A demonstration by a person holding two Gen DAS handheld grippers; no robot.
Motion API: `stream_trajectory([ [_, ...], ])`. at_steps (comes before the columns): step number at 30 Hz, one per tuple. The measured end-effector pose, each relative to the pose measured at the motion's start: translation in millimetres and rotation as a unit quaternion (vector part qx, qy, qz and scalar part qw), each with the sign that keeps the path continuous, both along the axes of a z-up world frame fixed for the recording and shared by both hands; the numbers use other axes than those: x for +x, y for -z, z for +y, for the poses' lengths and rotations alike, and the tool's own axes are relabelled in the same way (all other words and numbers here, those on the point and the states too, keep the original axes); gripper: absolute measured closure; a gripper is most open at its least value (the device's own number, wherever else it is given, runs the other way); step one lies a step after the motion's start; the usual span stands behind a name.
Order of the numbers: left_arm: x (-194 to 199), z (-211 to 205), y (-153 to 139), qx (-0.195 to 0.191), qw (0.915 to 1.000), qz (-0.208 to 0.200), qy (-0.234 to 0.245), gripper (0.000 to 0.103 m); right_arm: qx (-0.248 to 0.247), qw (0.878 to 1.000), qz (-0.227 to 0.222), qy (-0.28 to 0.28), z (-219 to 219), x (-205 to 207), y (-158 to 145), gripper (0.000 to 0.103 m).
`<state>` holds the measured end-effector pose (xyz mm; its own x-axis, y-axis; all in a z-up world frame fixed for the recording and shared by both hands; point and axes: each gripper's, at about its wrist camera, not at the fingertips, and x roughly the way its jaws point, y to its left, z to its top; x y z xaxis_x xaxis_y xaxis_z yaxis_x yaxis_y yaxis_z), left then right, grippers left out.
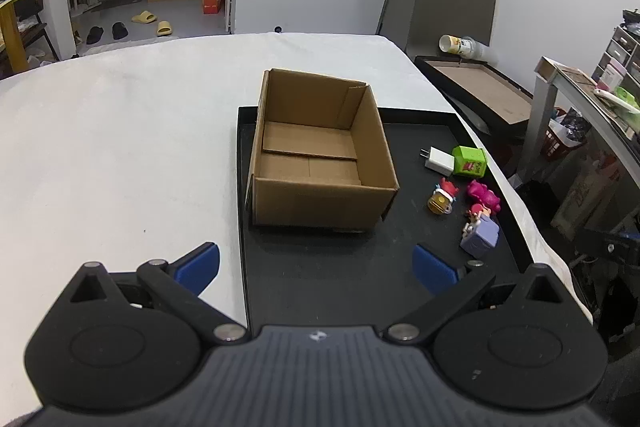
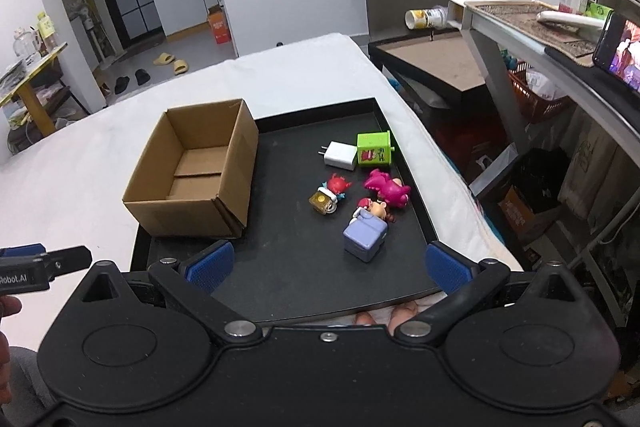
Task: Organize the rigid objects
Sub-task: 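Grasp the cardboard box wall with the left tool while the right tool grasps the lavender cube figure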
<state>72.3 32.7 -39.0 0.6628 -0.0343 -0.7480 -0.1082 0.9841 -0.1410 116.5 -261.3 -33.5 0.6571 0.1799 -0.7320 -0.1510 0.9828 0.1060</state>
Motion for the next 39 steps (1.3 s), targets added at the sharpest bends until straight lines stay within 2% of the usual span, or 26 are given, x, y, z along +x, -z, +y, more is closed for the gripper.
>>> stream_trajectory([
  [15,40,17,17,-0.014,0.9996,0.004,-0.026,0.003,-0.006,0.999,0.024,0.046,-8,32,26,0.000],
  [20,52,26,23,-0.030,0.9988,0.007,-0.039,0.003,-0.007,0.997,0.037,0.062,-11,45,38,0.000],
  [22,57,27,24,-0.030,0.9987,0.004,-0.040,0.004,-0.007,0.997,0.042,0.065,-11,49,44,0.004],
  [24,62,30,26,-0.032,0.9985,0.002,-0.044,0.006,-0.008,0.996,0.050,0.067,-12,54,50,0.014],
  [27,71,35,29,-0.043,0.9977,0.002,-0.051,0.009,-0.003,0.996,0.064,0.069,-11,64,60,0.023],
  [30,80,39,34,-0.044,0.9973,0.000,-0.059,0.016,0.000,0.994,0.074,0.076,-9,75,68,0.026],
  [35,92,47,43,-0.059,0.9958,0.005,-0.071,0.036,0.013,0.992,0.089,0.091,-6,94,84,0.029],
  [39,101,51,48,-0.064,0.9949,0.008,-0.077,0.048,0.020,0.990,0.099,0.102,-5,113,97,0.033],
])
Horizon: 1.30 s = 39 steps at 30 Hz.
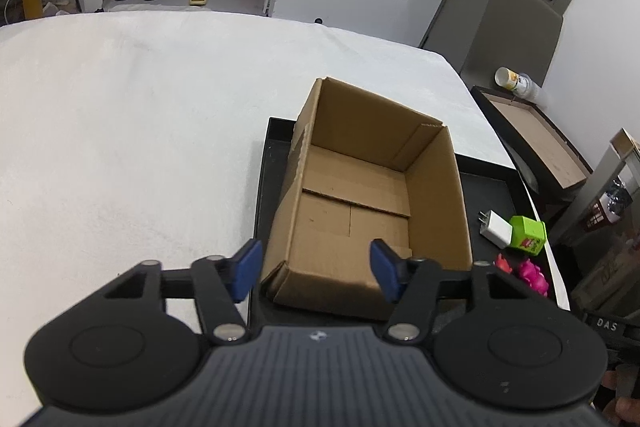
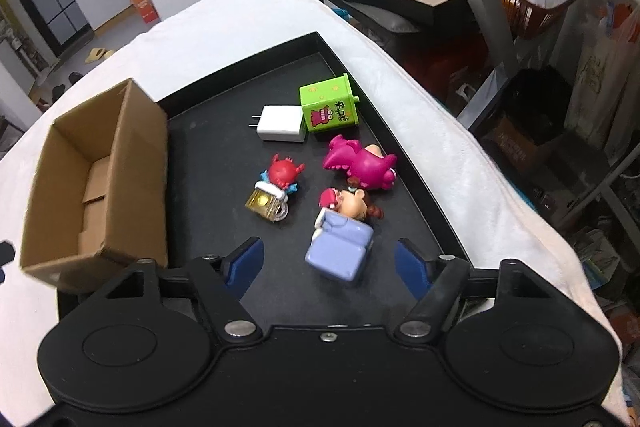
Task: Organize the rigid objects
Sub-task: 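Grasp the cardboard box wall with the left tool while the right tool grasps the lavender cube figure, then carry the lavender cube figure with the right tool over the box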
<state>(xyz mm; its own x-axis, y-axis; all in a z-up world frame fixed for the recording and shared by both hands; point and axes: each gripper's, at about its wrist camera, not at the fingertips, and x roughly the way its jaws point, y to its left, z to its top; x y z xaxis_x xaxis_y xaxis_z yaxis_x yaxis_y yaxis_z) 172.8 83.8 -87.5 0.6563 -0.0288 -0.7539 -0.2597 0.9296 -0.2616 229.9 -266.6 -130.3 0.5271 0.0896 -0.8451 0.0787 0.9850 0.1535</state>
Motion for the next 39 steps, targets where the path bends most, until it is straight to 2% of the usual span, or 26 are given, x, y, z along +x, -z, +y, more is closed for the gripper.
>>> stream_trajectory([
  [8,15,5,12,-0.006,0.9999,0.009,-0.005,0.062,0.005,1.000,0.017,0.021,0,20,19,0.033],
  [19,29,7,22,-0.014,0.9993,0.031,-0.016,0.064,0.006,0.998,0.045,0.039,2,22,51,0.034],
  [24,30,3,23,0.001,0.9992,0.038,-0.012,0.071,0.008,0.998,0.041,0.047,1,26,56,0.034],
  [27,32,1,24,0.012,0.9988,0.046,-0.011,0.076,0.005,0.998,0.046,0.050,0,25,61,0.046],
  [30,33,2,27,0.009,0.9984,0.052,-0.021,0.086,0.012,0.998,0.049,0.049,-1,22,64,0.059],
  [32,32,1,27,0.007,0.9982,0.055,-0.021,0.092,0.005,0.998,0.045,0.044,1,21,64,0.059],
  [36,26,-10,28,0.025,0.9983,0.052,0.001,0.093,0.010,0.998,0.047,0.044,-1,15,63,0.060],
  [39,21,-16,28,0.023,0.9984,0.051,0.001,0.093,0.017,0.998,0.045,0.043,-2,9,61,0.060],
])
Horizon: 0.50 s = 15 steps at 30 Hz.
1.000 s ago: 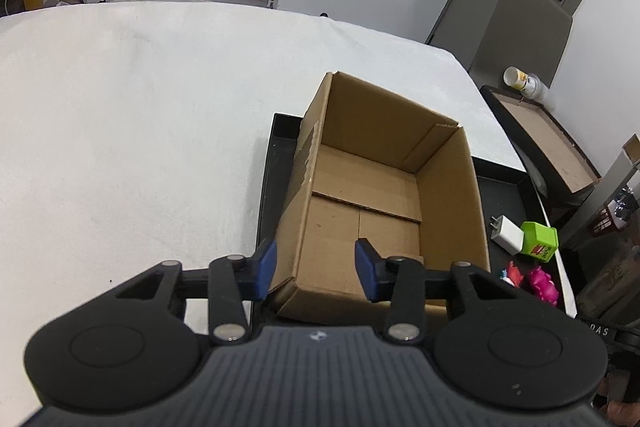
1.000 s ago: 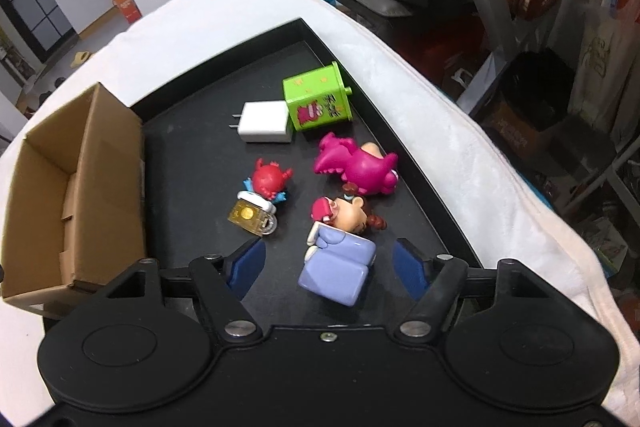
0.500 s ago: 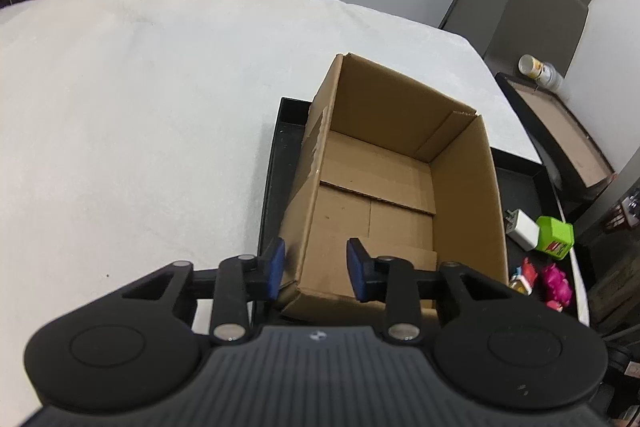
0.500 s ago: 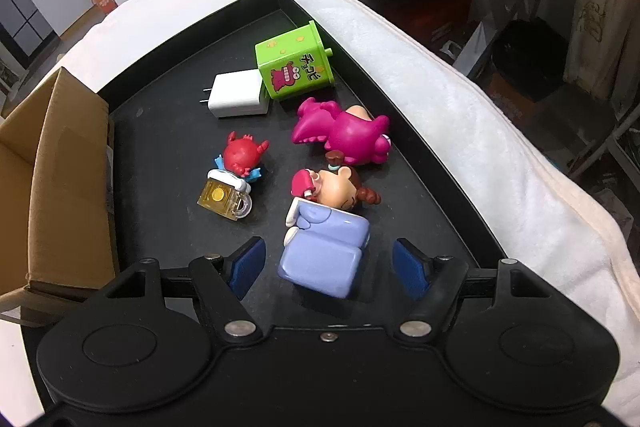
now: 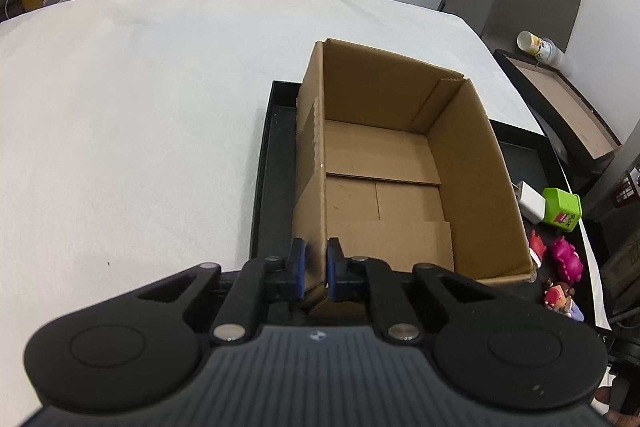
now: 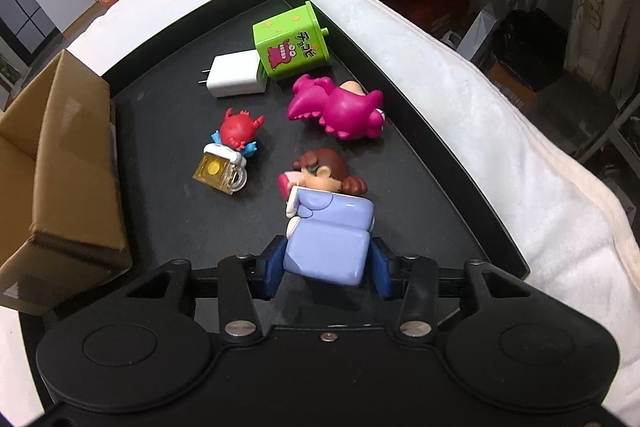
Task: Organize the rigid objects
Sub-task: 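Carry the lavender cube figure with the right tool over the box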
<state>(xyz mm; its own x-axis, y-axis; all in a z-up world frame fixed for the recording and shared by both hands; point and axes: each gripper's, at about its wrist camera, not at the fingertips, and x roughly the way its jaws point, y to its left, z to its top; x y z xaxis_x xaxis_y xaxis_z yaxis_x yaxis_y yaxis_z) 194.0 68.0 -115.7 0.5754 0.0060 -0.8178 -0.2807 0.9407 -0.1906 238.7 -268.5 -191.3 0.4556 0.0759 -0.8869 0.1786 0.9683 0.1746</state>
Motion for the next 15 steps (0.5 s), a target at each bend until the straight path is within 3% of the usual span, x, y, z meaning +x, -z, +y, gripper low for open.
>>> stream_trajectory([
  [15,-23,-16,-5,-0.001,0.9999,0.000,0.010,0.093,0.023,0.999,-0.036,-0.012,-3,-16,-34,0.060],
])
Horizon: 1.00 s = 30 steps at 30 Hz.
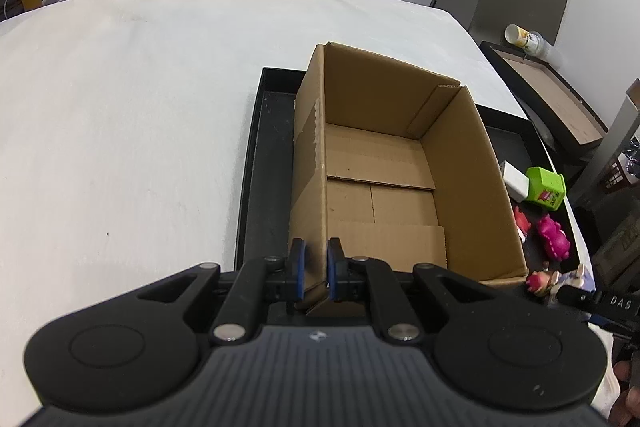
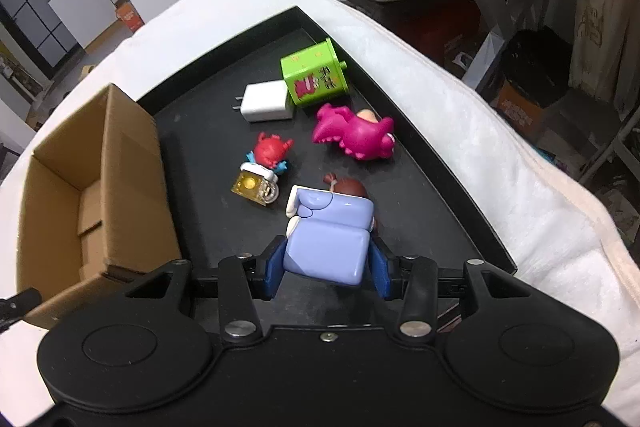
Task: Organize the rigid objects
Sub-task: 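Carry the lavender cube figure with the right tool over the box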
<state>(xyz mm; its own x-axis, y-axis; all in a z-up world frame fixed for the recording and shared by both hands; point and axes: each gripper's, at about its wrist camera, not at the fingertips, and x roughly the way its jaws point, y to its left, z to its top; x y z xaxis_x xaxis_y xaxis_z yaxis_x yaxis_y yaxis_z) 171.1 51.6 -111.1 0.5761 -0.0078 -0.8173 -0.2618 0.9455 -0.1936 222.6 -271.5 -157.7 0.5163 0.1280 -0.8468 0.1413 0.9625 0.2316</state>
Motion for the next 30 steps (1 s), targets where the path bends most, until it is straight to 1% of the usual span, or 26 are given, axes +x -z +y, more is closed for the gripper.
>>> stream_trajectory([
  [9,-6,-9,2,0.001,1.0000,0.003,0.000,0.093,0.011,0.999,-0.022,-0.035,12,-3,-26,0.060],
  [16,-9,-5,2,-0.001,1.0000,0.003,0.001,0.093,0.025,0.997,-0.034,-0.064,25,-4,-40,0.060],
  [21,-9,-3,4,-0.012,0.9999,0.003,-0.004,0.093,0.030,0.995,-0.047,-0.085,37,-1,-54,0.060],
  [25,-10,-2,5,-0.017,0.9998,0.001,-0.002,0.093,0.048,0.993,-0.044,-0.100,48,5,-63,0.060],
  [30,-10,4,6,-0.031,0.9995,0.003,-0.003,0.092,0.046,0.990,-0.053,-0.124,69,9,-73,0.060],
])
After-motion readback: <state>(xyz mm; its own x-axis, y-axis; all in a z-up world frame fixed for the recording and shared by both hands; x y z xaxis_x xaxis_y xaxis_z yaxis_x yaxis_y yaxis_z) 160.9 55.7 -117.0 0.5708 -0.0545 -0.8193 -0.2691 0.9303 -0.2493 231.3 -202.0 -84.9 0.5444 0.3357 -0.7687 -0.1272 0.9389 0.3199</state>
